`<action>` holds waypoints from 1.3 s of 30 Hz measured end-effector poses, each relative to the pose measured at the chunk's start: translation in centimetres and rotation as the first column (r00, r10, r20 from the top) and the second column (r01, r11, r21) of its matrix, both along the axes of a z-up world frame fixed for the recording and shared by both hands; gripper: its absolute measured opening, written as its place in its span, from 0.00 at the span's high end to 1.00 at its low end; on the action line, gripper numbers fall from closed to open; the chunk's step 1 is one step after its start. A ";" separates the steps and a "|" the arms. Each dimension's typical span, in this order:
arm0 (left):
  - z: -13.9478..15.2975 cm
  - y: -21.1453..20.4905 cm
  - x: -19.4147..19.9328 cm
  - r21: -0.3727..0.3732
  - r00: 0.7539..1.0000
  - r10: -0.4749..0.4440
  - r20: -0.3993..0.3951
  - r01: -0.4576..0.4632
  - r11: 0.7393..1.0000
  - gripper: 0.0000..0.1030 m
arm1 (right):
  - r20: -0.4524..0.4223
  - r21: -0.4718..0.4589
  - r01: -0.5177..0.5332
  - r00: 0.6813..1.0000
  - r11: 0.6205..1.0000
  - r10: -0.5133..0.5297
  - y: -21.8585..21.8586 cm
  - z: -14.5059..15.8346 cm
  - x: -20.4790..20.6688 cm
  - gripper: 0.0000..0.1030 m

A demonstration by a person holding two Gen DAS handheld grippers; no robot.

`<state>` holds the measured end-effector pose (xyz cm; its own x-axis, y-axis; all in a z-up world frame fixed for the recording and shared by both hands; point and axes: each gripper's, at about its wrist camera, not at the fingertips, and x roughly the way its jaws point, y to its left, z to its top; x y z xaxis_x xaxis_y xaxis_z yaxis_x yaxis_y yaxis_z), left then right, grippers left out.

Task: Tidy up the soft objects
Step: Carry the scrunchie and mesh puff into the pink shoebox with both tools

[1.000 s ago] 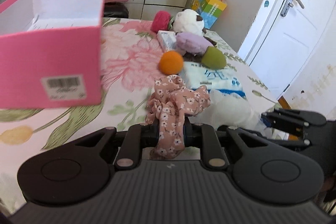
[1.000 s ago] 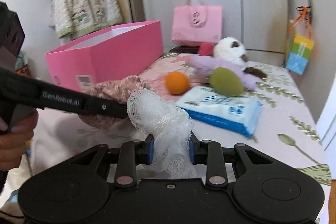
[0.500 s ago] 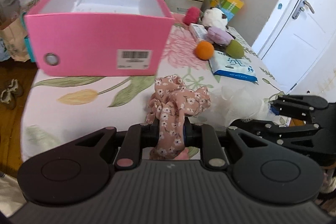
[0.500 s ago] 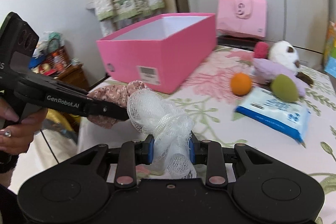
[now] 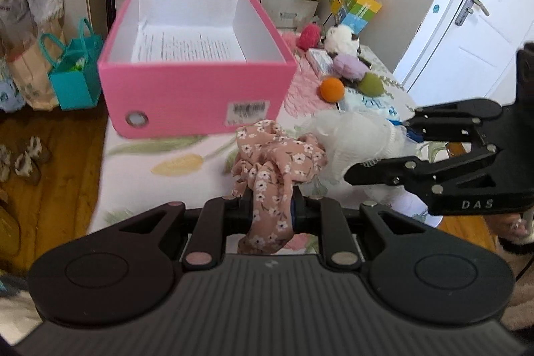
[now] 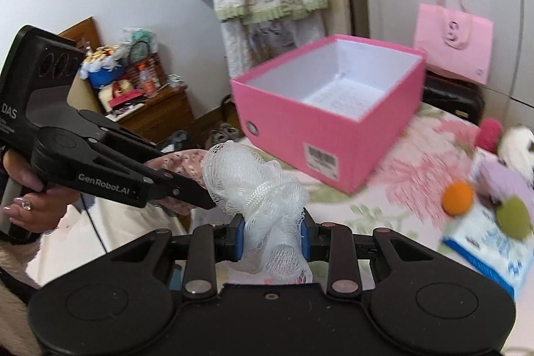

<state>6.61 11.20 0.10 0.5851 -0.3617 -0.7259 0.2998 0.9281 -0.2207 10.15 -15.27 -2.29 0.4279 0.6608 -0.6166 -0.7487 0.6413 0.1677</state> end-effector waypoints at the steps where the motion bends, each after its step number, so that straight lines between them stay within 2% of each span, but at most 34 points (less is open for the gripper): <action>1: 0.5 0.2 0.1 0.004 1.000 -0.002 0.015 0.002 1.000 0.84 | 0.007 -0.003 -0.003 1.000 1.000 0.003 0.4 0.5 0.2 0.65; 5: 2.1 1.1 1.2 -0.008 0.997 -0.004 0.076 0.005 1.000 0.84 | 0.100 -0.019 -0.001 0.995 1.000 0.003 2.1 2.5 0.7 0.65; 11: 3.9 2.1 4.6 -0.027 0.990 -0.011 0.142 0.015 1.000 0.84 | 0.192 0.017 0.012 0.981 1.000 -0.015 3.7 4.8 3.2 0.64; 19: 5.9 2.6 13.0 -0.029 0.978 0.024 0.209 -0.019 0.999 0.84 | 0.259 0.046 0.054 0.964 0.998 -0.064 4.9 6.5 10.3 0.64; 25: 4.5 2.9 20.8 -0.051 0.985 0.071 0.155 -0.064 0.997 0.84 | 0.190 0.014 0.073 0.979 0.997 -0.074 6.3 5.8 18.5 0.64; 29: 2.4 2.3 25.4 -0.030 0.992 0.094 0.088 -0.092 0.995 0.84 | 0.120 -0.013 0.075 0.990 0.997 -0.073 7.2 4.1 23.7 0.64; 33: 0.4 2.0 29.0 0.011 0.988 0.136 0.068 -0.137 0.991 0.84 | 0.117 -0.103 0.047 0.993 0.994 -0.035 8.4 2.1 27.0 0.64; 39: -2.3 1.6 32.6 0.033 0.988 0.151 -0.030 -0.150 0.988 0.84 | 0.096 -0.219 -0.013 0.995 0.976 0.035 9.8 -0.1 30.0 0.64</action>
<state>39.22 12.78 -2.18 0.6073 -0.2483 -0.7547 0.1493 0.9687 -0.1985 40.10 -5.45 -2.39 0.4796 0.5259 -0.7024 -0.7699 0.6362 -0.0494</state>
